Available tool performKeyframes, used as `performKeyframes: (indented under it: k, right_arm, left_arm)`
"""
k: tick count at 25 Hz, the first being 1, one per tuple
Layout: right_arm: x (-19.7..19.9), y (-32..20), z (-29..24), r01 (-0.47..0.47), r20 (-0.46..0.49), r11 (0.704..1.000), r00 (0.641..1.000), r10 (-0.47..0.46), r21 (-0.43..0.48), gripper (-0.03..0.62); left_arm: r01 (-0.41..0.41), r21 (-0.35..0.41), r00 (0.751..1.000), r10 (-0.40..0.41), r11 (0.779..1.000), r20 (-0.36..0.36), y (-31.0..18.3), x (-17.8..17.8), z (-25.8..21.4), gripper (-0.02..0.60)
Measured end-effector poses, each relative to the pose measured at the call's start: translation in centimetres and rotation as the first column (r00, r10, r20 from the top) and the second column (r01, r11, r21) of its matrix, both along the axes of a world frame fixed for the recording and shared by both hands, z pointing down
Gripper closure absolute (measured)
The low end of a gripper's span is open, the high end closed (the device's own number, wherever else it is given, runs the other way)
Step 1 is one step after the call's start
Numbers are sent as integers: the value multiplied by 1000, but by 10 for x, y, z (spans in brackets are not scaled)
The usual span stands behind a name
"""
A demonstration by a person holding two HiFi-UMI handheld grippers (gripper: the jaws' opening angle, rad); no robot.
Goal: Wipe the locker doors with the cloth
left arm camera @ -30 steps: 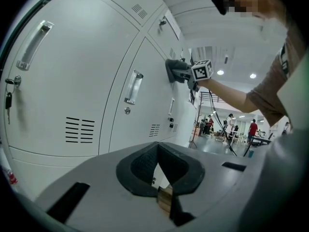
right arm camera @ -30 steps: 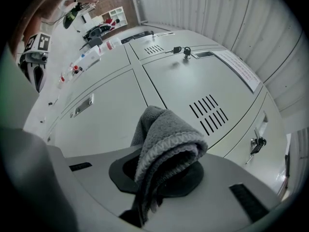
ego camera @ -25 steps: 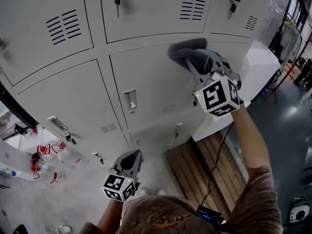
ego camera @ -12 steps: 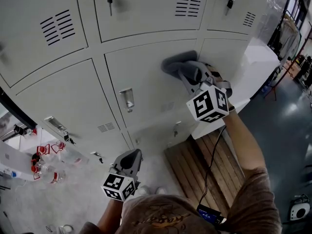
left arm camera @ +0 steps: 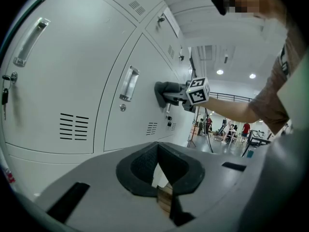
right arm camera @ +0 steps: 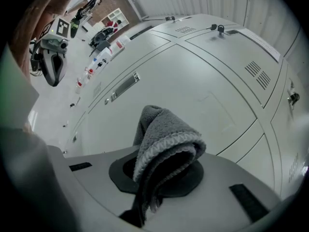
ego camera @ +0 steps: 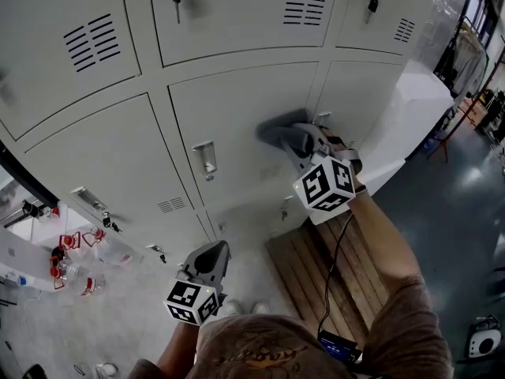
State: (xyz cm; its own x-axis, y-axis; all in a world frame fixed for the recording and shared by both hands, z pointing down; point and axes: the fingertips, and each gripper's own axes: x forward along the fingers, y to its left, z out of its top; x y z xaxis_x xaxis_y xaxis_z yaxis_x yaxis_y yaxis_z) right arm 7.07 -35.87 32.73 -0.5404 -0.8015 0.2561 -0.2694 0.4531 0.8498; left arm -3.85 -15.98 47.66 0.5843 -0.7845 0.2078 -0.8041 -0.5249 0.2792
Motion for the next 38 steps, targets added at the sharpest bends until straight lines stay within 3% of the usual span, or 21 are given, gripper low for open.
performKeyframes:
  k: [5,21,26,38]
  right_arm:
    - [-2,1,35,-1,-27,999,1000,0,-45,560]
    - [2,0,121,-38,-107,988,994,22,-153,560]
    - [4,-1,145,-60,-117,980,992,39,-189,560]
    - [6,-2,180,-111,-112,963,990,86,-244,560]
  left_arm:
    - [18,26,1000,-18,999,-3,-2,-3,-3,581]
    - [12,-7,1000,-12,1000,11,5,-9,0,581]
    - [32,20,999,-32,999,9,4,-13,-1,582]
    - [30,0,999,-30,1000,13,9,-15,1,582]
